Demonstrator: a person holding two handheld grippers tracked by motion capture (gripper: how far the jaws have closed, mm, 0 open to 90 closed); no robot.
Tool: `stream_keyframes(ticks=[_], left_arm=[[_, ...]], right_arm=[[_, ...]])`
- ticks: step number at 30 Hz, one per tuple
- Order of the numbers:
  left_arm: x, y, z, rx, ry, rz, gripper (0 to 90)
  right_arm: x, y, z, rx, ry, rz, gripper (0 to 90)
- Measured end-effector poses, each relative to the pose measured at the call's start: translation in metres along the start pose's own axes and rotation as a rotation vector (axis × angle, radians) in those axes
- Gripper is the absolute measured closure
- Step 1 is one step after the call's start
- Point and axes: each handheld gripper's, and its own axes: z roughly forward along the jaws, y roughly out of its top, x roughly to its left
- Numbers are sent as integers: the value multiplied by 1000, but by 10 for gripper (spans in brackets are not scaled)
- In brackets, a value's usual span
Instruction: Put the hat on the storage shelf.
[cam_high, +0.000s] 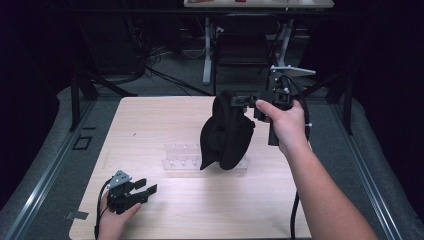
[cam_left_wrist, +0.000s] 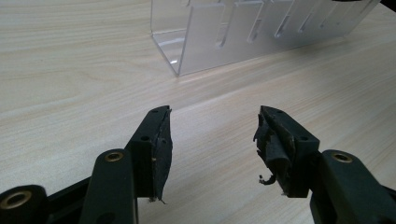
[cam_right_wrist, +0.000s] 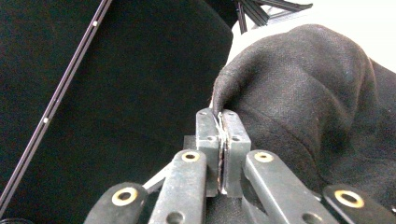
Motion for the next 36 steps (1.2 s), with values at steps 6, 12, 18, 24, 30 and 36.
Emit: stream_keyframes(ticks=[6,12,18,24,30,36], left_arm=[[0,0,0,2,0,-2,453],[0,0,0,2,-2,-2,453],[0,0,1,5,-4,0,453],[-1,0,1,9,-5,3,453],[-2,0,2,4,-7,6,454],[-7,2,4,-1,-13,20,456]], right_arm=[[-2,4,3,-4,-7,2,885],[-6,7,3,-15,-17,8,885],[-8,7,4,-19,-25,10,885],[-8,5,11,-9,-32,-4,884],[-6,3,15,-17,-12,-2,884],[-6,0,19,-10,-3,-4,884]])
